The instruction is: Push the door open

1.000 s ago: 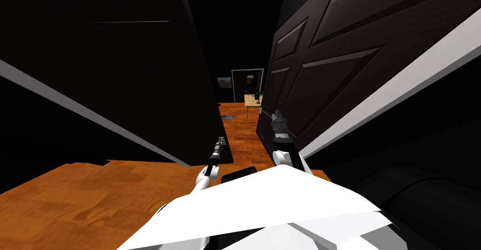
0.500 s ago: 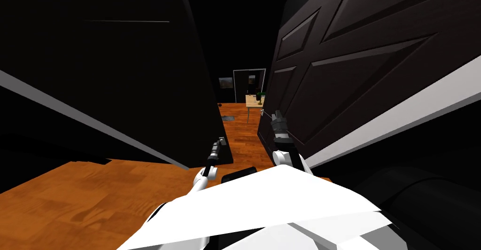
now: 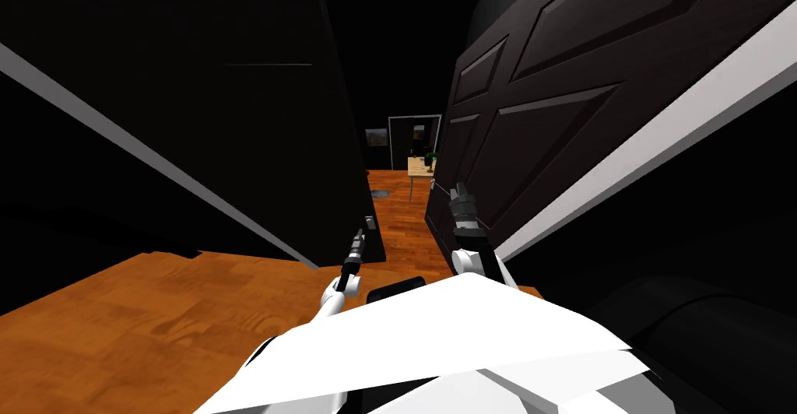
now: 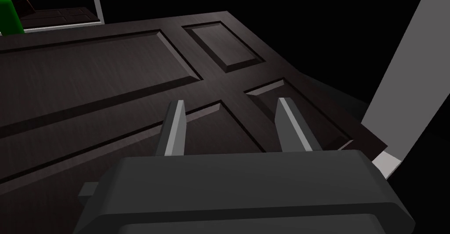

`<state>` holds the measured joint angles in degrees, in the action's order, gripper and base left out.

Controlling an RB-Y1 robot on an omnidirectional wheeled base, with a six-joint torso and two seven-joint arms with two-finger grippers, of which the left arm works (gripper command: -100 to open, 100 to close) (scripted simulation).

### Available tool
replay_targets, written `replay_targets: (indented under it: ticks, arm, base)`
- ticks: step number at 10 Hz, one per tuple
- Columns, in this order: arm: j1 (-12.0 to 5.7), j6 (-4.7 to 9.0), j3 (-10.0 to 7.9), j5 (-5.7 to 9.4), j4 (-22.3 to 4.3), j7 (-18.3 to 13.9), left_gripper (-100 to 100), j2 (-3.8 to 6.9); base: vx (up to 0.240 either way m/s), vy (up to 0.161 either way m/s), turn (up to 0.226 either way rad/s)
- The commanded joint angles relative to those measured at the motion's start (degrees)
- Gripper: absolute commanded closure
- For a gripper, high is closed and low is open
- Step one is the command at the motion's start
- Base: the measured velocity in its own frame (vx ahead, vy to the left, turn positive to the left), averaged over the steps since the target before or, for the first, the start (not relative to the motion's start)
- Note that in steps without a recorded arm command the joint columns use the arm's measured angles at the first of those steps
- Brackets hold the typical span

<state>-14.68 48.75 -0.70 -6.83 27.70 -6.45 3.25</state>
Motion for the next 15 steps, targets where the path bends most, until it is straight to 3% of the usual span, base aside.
replay_targets:
  ticks: [1, 2, 4, 8, 13, 14, 15]
  arm:
    - [-0.57, 0.26, -0.09, 0.17, -0.77, -0.11, -100, -0.52]
    - [-0.61, 0.20, -0.07, 0.22, -0.69, -0.22, -100, -0.98]
    - [-0.25, 0.27, -0.19, 0.23, -0.38, -0.10, -100, -0.23]
    - [-0.05, 0.80, -0.54, 0.39, -0.46, 0.19, -100, 0.08]
    - [0.12, 1.39, -0.90, 0.56, -0.75, 0.45, -100, -0.47]
    - [0.12, 1.39, -0.90, 0.56, -0.75, 0.45, 100, -0.47]
    - [0.12, 1.39, -0.90, 0.56, -0.75, 0.45, 100, -0.47]
  base:
    - [-0.220, -0.030, 0.038]
    - [-0.216, -0.035, 0.030]
    - [-0.007, -0.021, -0.014]
    - [0.188, -0.028, -0.021]
    - [0.170, -0.031, -0.015]
    - [-0.019, 0.001, -0.012]
    - [-0.030, 0.008, -0.013]
